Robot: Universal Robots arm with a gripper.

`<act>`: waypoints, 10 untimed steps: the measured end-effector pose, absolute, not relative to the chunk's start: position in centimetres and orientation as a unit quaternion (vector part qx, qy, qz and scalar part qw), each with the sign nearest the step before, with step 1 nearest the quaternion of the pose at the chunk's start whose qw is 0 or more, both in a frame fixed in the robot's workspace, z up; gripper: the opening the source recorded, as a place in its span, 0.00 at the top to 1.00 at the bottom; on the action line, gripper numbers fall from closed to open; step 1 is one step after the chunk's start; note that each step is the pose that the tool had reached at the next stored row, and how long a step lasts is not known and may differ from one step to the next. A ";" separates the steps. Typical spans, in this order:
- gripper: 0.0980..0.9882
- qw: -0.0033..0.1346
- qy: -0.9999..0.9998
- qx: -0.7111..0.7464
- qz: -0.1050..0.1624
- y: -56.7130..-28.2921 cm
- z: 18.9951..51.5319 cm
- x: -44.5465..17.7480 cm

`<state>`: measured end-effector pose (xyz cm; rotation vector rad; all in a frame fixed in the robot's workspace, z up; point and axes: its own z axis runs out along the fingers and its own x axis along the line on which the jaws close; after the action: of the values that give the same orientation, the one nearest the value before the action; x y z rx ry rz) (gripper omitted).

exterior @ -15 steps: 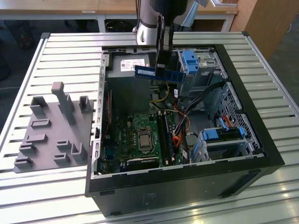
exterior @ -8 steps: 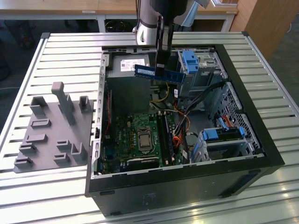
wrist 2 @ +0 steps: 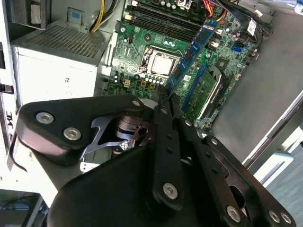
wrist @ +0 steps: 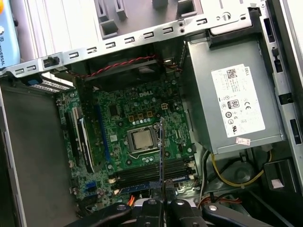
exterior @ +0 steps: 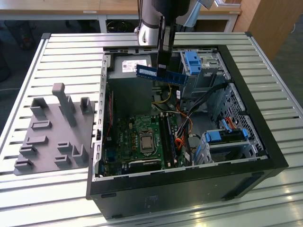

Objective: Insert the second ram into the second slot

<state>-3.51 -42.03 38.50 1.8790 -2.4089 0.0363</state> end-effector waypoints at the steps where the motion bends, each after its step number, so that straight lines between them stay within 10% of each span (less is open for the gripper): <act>1: 0.96 0.043 -0.789 0.613 0.012 -42.0 38.5 -3.5; 10: 0.96 0.043 -0.802 0.596 0.011 -42.0 38.5 -3.5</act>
<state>-3.51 -42.03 38.50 1.8218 -2.4518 0.0332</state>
